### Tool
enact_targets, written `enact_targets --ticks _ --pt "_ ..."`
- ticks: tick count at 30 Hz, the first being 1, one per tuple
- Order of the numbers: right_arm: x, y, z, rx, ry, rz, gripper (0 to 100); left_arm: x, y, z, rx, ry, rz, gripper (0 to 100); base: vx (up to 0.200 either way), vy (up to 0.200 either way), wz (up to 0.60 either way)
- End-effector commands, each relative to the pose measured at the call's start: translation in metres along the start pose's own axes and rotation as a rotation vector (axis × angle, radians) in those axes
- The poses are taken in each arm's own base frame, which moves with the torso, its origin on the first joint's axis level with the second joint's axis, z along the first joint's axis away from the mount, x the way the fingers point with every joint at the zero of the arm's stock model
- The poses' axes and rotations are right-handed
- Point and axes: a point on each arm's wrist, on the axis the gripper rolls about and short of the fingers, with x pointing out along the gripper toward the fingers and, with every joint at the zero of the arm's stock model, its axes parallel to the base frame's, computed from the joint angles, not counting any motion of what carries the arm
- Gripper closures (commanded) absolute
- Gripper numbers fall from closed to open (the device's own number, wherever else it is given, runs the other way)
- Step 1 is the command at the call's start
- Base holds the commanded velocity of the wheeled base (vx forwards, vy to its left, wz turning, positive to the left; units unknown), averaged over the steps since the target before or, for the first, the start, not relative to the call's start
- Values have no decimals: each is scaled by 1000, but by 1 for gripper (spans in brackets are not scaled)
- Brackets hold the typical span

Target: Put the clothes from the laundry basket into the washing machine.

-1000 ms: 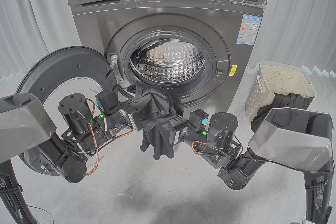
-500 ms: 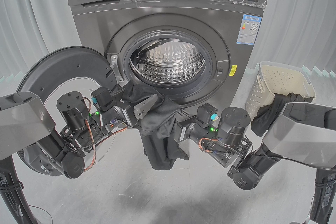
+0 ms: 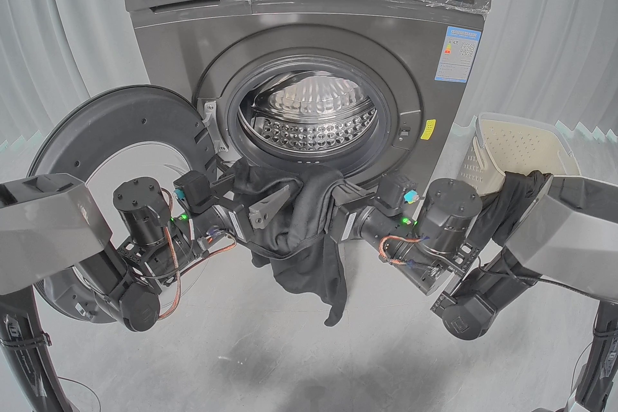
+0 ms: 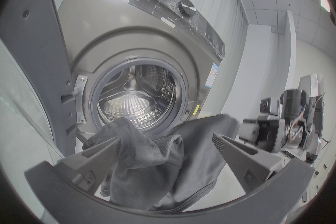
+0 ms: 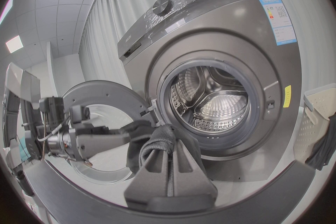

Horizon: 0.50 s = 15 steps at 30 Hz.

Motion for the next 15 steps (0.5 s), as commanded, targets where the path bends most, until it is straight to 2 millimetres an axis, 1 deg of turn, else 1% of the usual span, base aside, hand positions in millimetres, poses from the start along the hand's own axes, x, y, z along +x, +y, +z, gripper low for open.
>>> enact_targets --ticks 1,2,3,4,5,8,10,15 --pt "-3 -7 20 0 -45 -18 100 3 4 -18 -9 48 11 0 0 0 0" --pt "-4 -12 26 -2 -57 -33 100 2 5 -25 -12 70 16 0 0 0 0" --pt "-4 -13 26 -2 -57 -34 100 2 5 -26 -12 71 16 0 0 0 0" --pt "-6 -20 30 -7 -63 -51 100 0 5 -31 -17 92 18 0 0 0 0" --pt "-7 -21 33 -7 -71 -55 100 -3 5 -33 -20 104 20 0 0 0 0" --pt "-7 -22 39 -8 -88 -56 100 -7 5 -42 -32 143 25 0 0 0 0" --pt "-6 -21 41 -8 -94 -54 100 -8 5 -51 -38 171 27 0 0 0 0" --pt "-4 -18 44 -7 -110 -45 100 -6 4 -66 -22 213 18 0 0 0 0"
